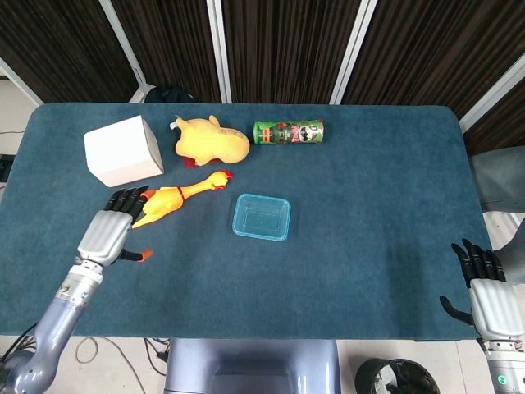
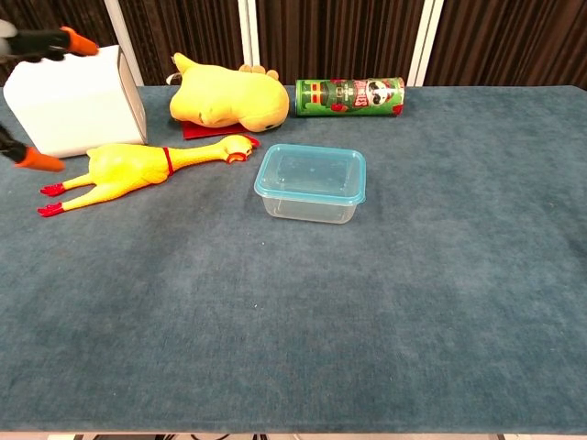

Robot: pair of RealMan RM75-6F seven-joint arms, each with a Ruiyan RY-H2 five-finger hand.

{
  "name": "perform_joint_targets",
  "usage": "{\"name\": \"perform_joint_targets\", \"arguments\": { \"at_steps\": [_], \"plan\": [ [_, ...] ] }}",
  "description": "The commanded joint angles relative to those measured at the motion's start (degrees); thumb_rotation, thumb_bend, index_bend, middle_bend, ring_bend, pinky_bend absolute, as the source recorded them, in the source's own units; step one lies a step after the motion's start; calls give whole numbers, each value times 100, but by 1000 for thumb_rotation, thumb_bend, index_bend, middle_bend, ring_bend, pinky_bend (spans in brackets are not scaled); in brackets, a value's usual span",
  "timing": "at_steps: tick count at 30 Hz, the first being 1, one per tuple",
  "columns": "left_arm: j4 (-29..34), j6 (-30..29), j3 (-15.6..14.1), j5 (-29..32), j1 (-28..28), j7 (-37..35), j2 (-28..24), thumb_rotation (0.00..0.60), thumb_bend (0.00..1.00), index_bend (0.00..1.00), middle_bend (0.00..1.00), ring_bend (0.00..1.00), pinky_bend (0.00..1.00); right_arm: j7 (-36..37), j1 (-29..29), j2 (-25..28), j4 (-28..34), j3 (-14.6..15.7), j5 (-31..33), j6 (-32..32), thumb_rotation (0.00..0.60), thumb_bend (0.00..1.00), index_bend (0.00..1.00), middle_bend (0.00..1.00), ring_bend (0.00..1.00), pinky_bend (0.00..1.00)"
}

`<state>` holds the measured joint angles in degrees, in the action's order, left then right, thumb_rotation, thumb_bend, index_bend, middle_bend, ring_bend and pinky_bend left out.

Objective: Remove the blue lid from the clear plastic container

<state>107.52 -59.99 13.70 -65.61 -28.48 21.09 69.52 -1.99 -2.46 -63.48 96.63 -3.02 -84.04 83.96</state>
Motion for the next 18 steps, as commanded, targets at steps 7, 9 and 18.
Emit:
{"name": "perform_joint_targets", "arguments": {
  "at_steps": [7,9,18],
  "plan": [
    [-917,704,535,2122,-1617,1476,1237,600,0,0,0,0,0,-6,-15,19,68,2,77,-83,600,308,0,0,0,0],
    [-1079,722,562,2424,-1874,1695,1425,600,0,0,0,0,0,-10,-20,24,80,6,90,-106,600,308,0,0,0,0],
    [-1709,665,615,3597,-2773,2384,2139,600,0,0,0,0,0,9,-32,37,102,-16,165,-151,600,308,0,0,0,0]
  ]
}}
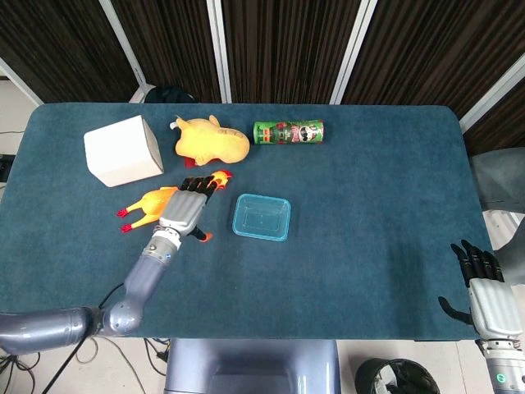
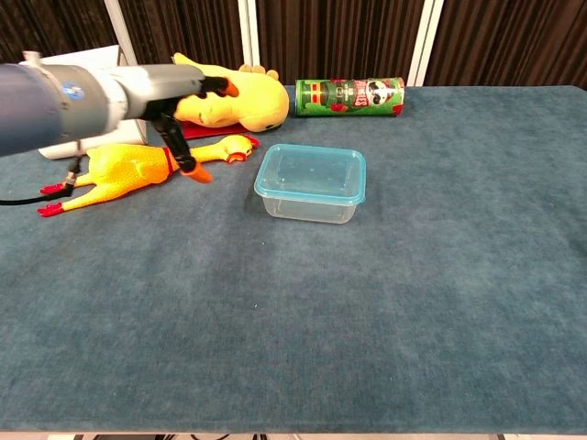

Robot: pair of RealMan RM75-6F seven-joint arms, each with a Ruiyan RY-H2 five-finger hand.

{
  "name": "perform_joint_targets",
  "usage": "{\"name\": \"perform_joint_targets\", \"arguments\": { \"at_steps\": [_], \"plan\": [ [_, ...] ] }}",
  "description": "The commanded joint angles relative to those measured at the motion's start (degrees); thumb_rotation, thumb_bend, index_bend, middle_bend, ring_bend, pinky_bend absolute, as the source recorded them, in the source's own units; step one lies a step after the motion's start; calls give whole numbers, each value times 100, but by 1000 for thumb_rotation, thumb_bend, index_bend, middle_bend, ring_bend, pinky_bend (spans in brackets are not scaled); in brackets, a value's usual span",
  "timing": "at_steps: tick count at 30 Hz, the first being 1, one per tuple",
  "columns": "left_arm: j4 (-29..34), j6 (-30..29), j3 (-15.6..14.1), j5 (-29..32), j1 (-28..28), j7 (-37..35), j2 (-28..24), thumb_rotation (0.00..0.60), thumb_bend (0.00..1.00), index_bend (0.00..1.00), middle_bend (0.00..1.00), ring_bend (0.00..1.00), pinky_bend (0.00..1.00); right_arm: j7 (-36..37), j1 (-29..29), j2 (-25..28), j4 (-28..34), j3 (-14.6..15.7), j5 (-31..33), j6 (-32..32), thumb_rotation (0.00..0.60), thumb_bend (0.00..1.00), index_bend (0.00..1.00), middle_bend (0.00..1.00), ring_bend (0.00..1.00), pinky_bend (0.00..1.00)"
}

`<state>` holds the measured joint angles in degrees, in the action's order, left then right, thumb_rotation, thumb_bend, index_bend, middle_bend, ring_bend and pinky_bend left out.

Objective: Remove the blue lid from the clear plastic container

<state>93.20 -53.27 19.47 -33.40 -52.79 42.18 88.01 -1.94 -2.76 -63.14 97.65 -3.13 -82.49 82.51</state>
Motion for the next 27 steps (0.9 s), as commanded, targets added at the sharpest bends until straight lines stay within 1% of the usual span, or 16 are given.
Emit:
{"name": "perform_joint_targets", "arguments": {
  "at_steps": [1,10,16,21,27],
  "plan": [
    [-338,-15,48,476,-429,325,360,600,0,0,0,0,0,8,-4,4,2,-8,21,-12,600,308,0,0,0,0],
    [-963,-32,176,1121,-1086,594,934,600,0,0,0,0,0,24,-18,5,24,-15,75,-65,600,308,0,0,0,0],
    [-1301,94,224,1507,-1434,687,1222,600,0,0,0,0,0,37,-28,9,29,-31,125,-95,600,308,0,0,0,0],
    [-1453,165,211,1689,-1614,712,1348,600,0,0,0,0,0,37,-32,13,30,-35,144,-107,600,309,0,0,0,0],
    [-1480,190,180,1784,-1721,701,1356,600,0,0,0,0,0,41,-34,11,41,-37,166,-121,600,309,0,0,0,0]
  ]
}}
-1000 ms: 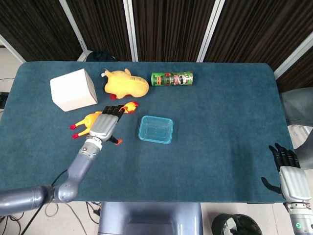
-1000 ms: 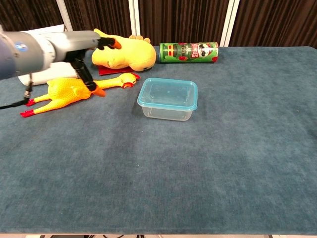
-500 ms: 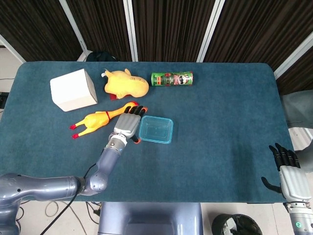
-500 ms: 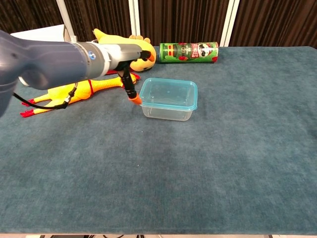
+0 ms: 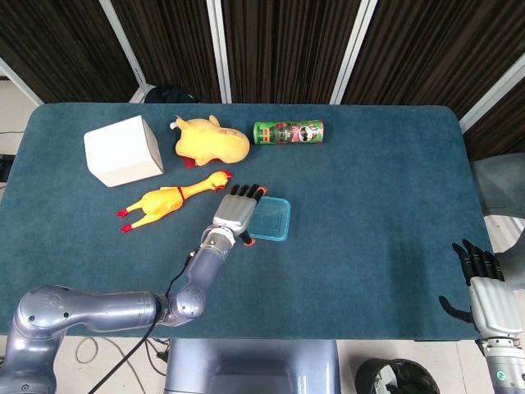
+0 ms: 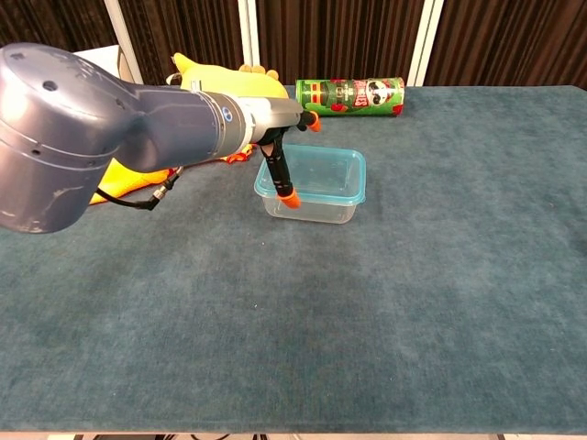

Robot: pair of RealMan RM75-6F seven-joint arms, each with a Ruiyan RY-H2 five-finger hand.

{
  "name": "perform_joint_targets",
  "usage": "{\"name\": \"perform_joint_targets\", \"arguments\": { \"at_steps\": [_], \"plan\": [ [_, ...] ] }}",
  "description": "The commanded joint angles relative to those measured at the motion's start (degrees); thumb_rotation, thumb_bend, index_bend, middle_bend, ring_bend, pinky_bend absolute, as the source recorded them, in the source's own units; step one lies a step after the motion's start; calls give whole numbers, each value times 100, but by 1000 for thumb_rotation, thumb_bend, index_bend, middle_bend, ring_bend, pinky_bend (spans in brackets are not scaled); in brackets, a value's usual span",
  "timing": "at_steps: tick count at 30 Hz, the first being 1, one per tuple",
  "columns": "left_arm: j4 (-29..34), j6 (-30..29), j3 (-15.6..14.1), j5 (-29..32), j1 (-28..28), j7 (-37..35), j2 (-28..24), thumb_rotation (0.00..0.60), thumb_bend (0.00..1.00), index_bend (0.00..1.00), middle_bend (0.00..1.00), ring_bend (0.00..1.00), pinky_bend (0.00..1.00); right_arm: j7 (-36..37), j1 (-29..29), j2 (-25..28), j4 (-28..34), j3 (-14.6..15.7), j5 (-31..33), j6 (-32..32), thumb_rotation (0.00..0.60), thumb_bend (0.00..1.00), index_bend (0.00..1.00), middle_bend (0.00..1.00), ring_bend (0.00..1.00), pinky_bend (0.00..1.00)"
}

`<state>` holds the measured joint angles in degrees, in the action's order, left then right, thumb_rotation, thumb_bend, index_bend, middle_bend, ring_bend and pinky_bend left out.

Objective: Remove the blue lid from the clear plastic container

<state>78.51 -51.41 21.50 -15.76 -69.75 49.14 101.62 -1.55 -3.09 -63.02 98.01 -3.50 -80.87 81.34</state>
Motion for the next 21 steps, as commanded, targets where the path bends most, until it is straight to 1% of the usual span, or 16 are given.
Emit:
{"name": "perform_joint_targets", "arguments": {
  "at_steps": [1,11,15,21],
  "plan": [
    [-21,7,-37,40,-42,10,-7,600,0,0,0,0,0,0,-1,0,8,1,3,-4,600,308,0,0,0,0],
    [-345,148,-91,298,-257,9,153,600,0,0,0,0,4,20,6,20,42,0,19,-3,600,309,0,0,0,0],
    [-555,197,-69,357,-341,-47,258,600,0,0,0,0,60,23,3,23,46,-4,38,-14,600,309,0,0,0,0],
    [-837,250,-94,422,-437,-77,397,600,0,0,2,0,89,29,5,28,72,-4,68,-32,600,308,0,0,0,0]
  ]
}}
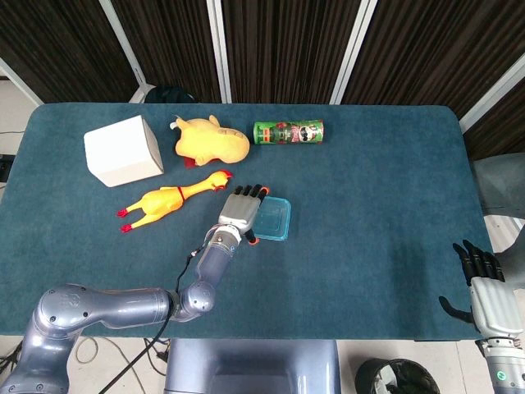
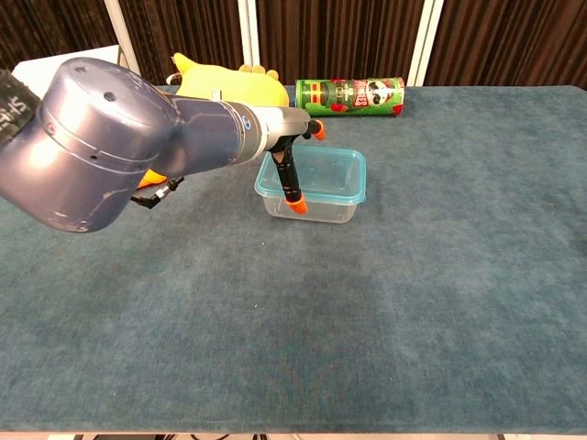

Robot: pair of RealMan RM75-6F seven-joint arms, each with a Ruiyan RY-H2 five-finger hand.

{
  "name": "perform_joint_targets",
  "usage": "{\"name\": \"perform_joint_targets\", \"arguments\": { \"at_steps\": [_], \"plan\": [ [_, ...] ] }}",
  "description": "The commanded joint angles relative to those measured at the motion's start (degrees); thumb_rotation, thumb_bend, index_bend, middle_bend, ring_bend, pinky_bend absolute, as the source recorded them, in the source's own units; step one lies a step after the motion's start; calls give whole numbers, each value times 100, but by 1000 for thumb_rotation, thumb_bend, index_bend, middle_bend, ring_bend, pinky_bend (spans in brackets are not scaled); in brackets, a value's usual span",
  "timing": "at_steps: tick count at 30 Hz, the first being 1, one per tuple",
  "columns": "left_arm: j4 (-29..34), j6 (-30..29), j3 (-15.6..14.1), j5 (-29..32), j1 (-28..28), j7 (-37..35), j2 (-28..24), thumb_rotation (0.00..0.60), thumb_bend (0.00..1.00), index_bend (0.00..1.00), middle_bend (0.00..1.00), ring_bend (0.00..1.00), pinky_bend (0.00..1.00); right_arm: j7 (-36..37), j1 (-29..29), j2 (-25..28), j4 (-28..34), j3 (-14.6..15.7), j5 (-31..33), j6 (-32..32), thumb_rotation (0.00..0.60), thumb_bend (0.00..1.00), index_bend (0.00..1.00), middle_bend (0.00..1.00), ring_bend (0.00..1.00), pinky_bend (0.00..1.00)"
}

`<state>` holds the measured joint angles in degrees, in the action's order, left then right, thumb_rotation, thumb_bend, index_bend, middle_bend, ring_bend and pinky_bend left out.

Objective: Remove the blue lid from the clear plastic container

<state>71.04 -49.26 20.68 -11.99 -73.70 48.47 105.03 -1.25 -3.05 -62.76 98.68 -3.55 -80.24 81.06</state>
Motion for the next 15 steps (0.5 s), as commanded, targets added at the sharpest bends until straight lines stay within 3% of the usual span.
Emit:
{"name": "perform_joint_targets", "arguments": {
  "at_steps": [1,6,10,15],
  "plan": [
    [-131,56,-16,70,-56,-12,78,600,0,0,9,3,97,-6,0,3,7,2,5,-5,600,308,0,0,0,0],
    [-332,147,-58,122,-124,-20,202,600,0,6,109,72,158,-18,0,4,12,0,8,-1,600,308,0,0,0,0],
    [-401,179,-70,42,-142,-84,257,600,25,113,211,144,252,-18,-1,4,13,-1,14,-4,600,308,0,0,0,0],
    [-330,222,-105,-405,-59,-352,242,600,66,194,235,157,271,-24,-2,2,8,3,1,-2,600,309,0,0,0,0]
  ]
}}
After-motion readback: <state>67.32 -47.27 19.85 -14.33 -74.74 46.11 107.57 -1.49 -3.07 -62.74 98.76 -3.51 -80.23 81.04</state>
